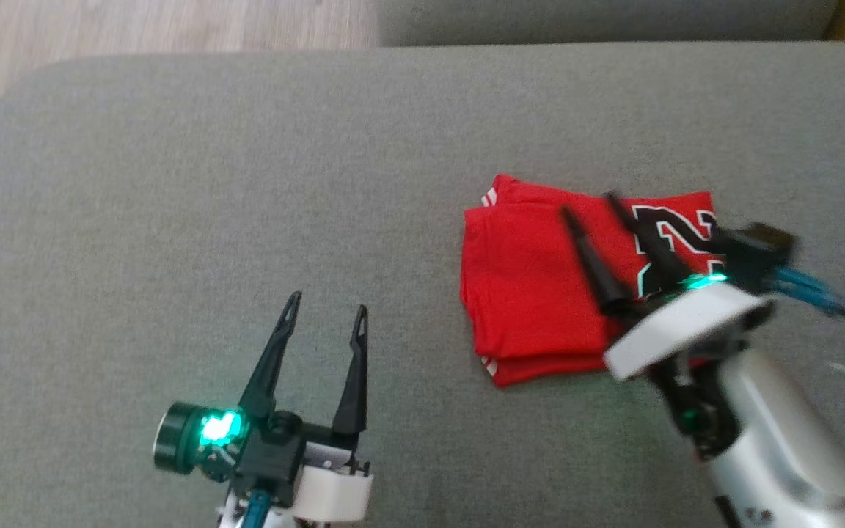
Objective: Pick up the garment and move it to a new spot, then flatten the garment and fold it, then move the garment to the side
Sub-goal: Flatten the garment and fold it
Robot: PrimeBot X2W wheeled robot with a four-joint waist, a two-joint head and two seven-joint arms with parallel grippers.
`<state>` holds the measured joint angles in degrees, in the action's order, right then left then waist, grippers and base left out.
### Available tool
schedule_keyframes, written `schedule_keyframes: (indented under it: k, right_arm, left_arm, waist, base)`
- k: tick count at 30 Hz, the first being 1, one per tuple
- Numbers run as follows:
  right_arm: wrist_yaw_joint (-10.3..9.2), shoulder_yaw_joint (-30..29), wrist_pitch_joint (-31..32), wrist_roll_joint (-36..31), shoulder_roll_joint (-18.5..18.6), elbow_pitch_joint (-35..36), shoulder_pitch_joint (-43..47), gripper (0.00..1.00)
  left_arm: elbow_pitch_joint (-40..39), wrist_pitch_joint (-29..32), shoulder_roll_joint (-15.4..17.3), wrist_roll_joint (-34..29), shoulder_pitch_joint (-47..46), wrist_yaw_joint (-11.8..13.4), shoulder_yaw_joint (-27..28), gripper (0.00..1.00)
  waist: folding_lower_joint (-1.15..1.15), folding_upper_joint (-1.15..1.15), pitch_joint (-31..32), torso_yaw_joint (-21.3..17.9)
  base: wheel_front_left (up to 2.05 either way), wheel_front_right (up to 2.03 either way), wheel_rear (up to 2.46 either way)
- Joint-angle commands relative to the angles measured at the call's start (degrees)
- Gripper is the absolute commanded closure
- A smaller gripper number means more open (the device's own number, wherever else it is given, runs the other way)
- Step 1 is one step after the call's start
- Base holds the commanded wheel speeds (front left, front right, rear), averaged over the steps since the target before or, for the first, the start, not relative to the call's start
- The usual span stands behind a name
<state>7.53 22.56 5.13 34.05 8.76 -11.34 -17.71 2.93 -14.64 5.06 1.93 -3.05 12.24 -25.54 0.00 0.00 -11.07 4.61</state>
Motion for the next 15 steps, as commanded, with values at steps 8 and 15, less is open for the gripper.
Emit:
schedule_keyframes:
  k: [8,15]
  right_arm:
    - [-0.04,-10.8,-17.5,-5.5,4.9,1.7,9.0,0.00]
    - [-0.04,-14.2,-20.1,-12.2,3.3,0.3,18.6,0.00]
  left_arm:
    - [-1.6,-0.4,0.1,1.7,4.5,-0.6,5.0,0.00]
    - [-0.7,-0.4,-0.5,4.3,8.6,-1.9,8.6,0.00]
  waist:
    - [0.00,0.00,8.8,-2.3]
    - [0.00,0.00,13.9,-3.1]
  base:
    - [0.00,0.00,0.00]
    - [0.00,0.00,0.00]
